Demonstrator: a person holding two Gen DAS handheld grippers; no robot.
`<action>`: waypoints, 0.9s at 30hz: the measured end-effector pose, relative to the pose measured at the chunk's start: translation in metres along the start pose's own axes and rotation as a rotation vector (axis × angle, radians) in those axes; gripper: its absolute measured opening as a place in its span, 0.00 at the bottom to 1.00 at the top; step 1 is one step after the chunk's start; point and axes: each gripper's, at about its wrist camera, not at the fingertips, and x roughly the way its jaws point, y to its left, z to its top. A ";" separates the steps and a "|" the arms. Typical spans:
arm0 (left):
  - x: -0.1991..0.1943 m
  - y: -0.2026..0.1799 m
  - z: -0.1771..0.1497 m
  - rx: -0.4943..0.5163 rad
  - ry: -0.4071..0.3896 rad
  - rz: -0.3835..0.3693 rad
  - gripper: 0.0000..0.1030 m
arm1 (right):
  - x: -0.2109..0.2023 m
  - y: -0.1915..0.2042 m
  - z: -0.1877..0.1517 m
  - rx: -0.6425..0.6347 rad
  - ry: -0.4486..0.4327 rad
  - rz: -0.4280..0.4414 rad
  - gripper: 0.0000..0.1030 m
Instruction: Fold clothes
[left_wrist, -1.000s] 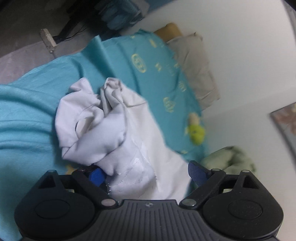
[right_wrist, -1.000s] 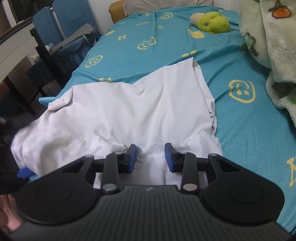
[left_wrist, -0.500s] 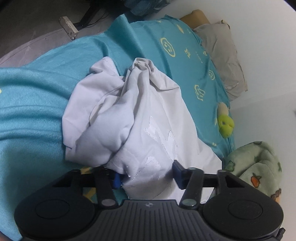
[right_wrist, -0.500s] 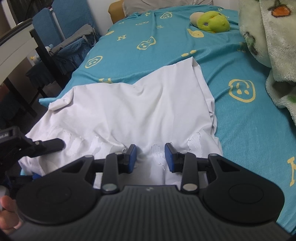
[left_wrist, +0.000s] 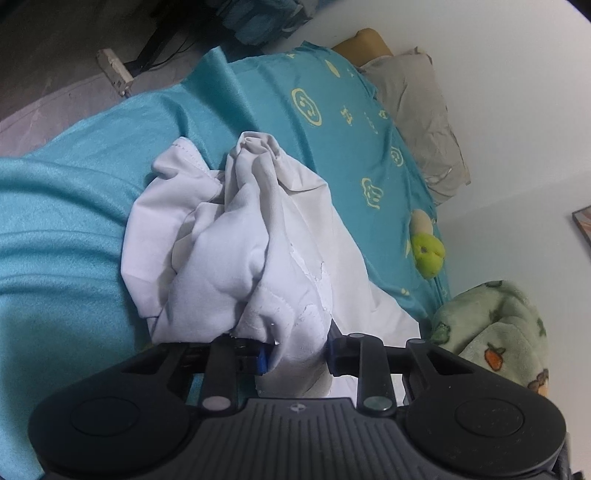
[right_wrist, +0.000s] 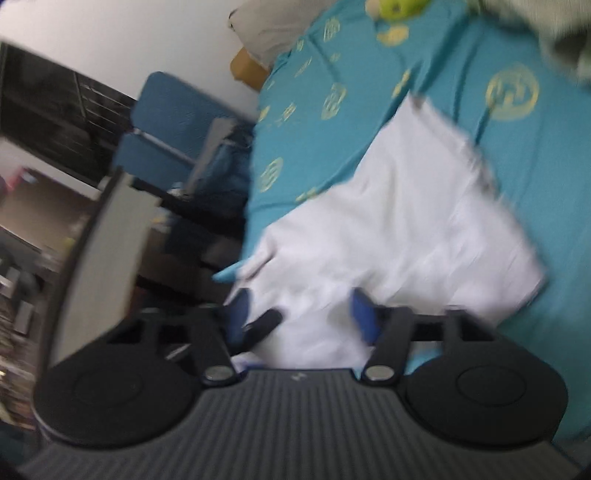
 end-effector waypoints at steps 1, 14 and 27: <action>0.001 0.001 0.001 -0.009 0.001 -0.004 0.29 | 0.004 -0.001 -0.005 0.032 0.024 0.023 0.86; -0.004 0.000 0.003 -0.030 -0.033 -0.054 0.27 | 0.028 -0.036 -0.030 0.367 0.026 0.050 0.85; -0.001 0.014 -0.003 -0.144 -0.013 -0.041 0.28 | 0.022 -0.078 -0.025 0.552 -0.209 -0.116 0.46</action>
